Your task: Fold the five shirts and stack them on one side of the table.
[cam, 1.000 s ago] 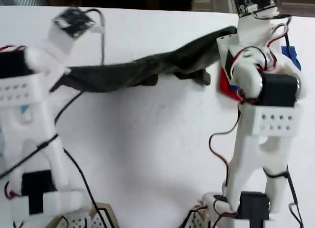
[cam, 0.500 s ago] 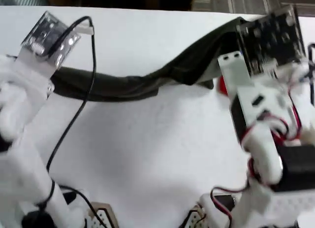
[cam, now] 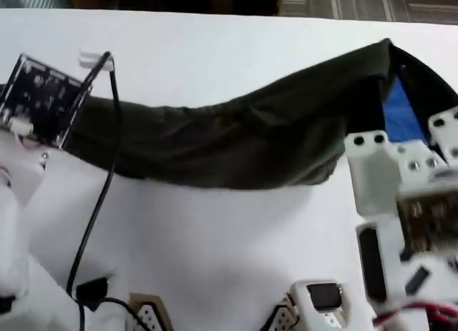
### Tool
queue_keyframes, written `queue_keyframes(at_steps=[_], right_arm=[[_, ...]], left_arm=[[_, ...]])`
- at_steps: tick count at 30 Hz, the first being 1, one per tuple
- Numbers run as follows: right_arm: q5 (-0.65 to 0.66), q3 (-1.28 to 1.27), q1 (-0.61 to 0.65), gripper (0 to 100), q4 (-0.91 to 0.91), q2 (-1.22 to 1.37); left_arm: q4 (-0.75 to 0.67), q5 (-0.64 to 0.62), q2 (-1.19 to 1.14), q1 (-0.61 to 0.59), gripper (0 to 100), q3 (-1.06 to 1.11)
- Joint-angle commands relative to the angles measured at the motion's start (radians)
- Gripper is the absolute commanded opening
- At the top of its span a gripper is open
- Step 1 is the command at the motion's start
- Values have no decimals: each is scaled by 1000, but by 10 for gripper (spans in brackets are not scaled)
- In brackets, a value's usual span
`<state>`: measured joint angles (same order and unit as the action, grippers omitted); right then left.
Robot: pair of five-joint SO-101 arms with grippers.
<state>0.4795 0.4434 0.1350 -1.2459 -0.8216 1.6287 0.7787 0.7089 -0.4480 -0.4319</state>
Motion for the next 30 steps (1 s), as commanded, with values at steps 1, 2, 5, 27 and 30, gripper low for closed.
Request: queue_keyframes(at_steps=[1, 2, 5, 27, 30], right_arm=[[51, 26, -4, 22, 56, -12], [54, 26, -4, 22, 62, -12], [58, 25, -4, 22, 76, -10], [141, -84, -62, 22, 125, -18], [141, -115, -97, 22, 125, -21]], left_arm=[[-29, -8, 14, -20, 27, -28], [-29, -8, 14, -20, 27, -31], [-68, -6, 15, -20, 27, -33], [-58, 0, 18, -20, 27, -27], [-52, -5, 17, -57, 27, -25]])
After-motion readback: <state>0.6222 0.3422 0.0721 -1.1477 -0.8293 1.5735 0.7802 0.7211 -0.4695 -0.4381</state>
